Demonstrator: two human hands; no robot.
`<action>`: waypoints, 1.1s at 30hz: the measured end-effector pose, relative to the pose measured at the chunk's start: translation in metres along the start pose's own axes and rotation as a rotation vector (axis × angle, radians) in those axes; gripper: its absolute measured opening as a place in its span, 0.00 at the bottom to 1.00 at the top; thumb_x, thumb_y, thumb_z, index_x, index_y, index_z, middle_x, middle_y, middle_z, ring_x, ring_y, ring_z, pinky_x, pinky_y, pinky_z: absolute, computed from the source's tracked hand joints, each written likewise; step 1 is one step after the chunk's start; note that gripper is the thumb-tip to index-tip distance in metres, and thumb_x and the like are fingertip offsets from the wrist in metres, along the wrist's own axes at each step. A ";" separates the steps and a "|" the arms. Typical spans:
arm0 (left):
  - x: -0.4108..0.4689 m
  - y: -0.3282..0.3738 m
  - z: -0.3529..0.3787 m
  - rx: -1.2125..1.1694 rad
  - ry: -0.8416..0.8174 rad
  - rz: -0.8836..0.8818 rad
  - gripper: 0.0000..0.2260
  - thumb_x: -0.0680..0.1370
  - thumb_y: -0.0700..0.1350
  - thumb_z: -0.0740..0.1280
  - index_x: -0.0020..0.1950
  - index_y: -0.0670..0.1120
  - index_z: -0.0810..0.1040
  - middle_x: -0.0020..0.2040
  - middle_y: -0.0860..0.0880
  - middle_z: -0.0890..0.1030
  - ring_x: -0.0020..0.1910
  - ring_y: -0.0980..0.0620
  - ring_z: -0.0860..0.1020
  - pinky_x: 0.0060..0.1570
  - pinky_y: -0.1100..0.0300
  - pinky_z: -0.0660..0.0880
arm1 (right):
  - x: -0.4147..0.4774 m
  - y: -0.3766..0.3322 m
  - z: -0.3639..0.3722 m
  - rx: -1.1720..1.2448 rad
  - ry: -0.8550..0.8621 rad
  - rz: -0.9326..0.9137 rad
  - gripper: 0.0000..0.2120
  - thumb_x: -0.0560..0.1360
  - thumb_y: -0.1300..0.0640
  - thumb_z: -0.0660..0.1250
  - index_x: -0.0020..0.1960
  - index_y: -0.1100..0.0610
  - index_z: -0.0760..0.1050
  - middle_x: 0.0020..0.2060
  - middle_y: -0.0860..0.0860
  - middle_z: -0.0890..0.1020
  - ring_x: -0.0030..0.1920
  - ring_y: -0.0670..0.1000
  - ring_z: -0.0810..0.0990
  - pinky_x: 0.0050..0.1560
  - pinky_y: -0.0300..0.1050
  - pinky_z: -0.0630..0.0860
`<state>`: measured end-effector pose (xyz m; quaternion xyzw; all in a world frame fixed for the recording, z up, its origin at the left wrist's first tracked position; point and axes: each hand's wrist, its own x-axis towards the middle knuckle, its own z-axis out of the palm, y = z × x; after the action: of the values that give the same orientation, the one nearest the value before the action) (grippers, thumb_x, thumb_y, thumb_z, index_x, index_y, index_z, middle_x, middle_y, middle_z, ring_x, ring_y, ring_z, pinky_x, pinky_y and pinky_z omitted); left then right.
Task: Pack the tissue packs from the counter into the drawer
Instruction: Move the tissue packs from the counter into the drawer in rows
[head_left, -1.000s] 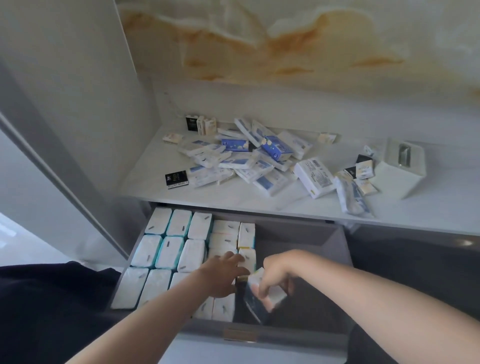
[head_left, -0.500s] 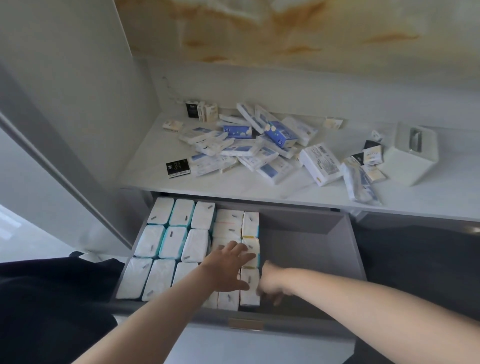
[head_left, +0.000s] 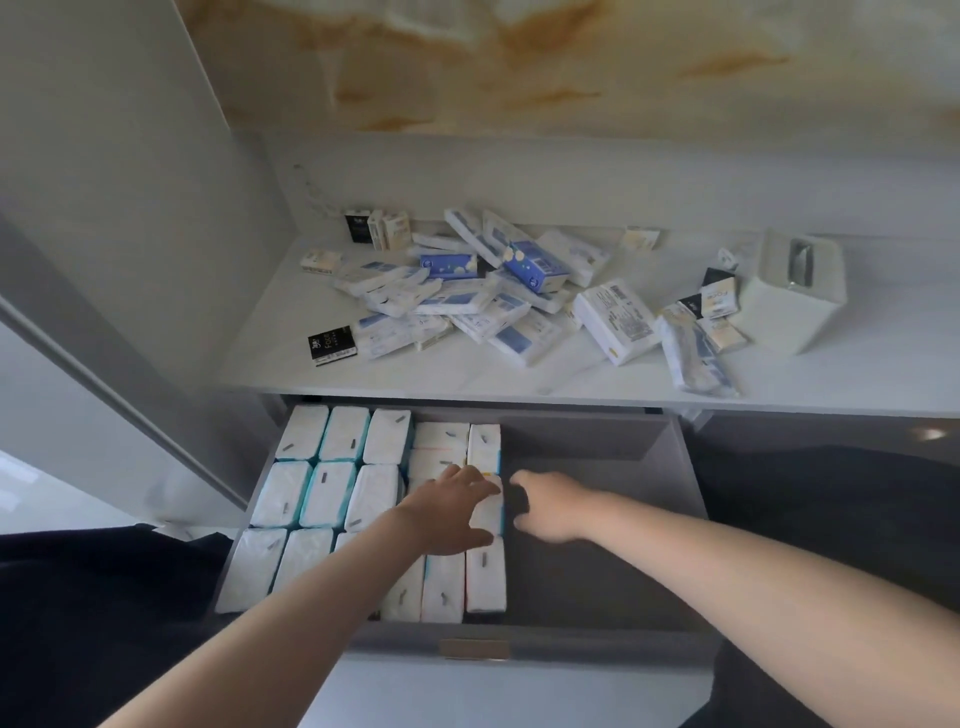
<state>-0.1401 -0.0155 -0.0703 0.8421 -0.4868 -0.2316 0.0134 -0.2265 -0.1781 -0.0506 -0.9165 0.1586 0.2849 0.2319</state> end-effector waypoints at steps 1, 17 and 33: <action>0.004 0.003 -0.009 -0.045 0.029 -0.006 0.28 0.77 0.58 0.66 0.75 0.54 0.64 0.72 0.51 0.66 0.70 0.49 0.65 0.67 0.50 0.69 | 0.000 0.006 -0.012 -0.017 0.048 -0.006 0.26 0.78 0.50 0.65 0.74 0.51 0.65 0.65 0.53 0.76 0.61 0.55 0.77 0.57 0.47 0.76; 0.138 0.091 -0.148 -0.118 0.404 -0.027 0.20 0.79 0.52 0.64 0.71 0.53 0.69 0.67 0.50 0.72 0.66 0.49 0.70 0.61 0.52 0.72 | -0.003 0.134 -0.176 -0.134 0.486 0.312 0.33 0.71 0.49 0.67 0.74 0.48 0.61 0.68 0.56 0.66 0.68 0.60 0.67 0.60 0.55 0.71; 0.248 0.113 -0.159 -0.052 0.268 -0.257 0.52 0.58 0.69 0.75 0.72 0.47 0.57 0.68 0.45 0.62 0.69 0.44 0.61 0.64 0.46 0.69 | 0.071 0.173 -0.189 -0.269 0.609 0.102 0.35 0.73 0.42 0.69 0.76 0.46 0.59 0.75 0.57 0.58 0.77 0.60 0.51 0.71 0.59 0.58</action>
<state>-0.0642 -0.3117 0.0059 0.9201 -0.3629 -0.1299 0.0702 -0.1593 -0.4320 -0.0126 -0.9728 0.2273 0.0278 0.0364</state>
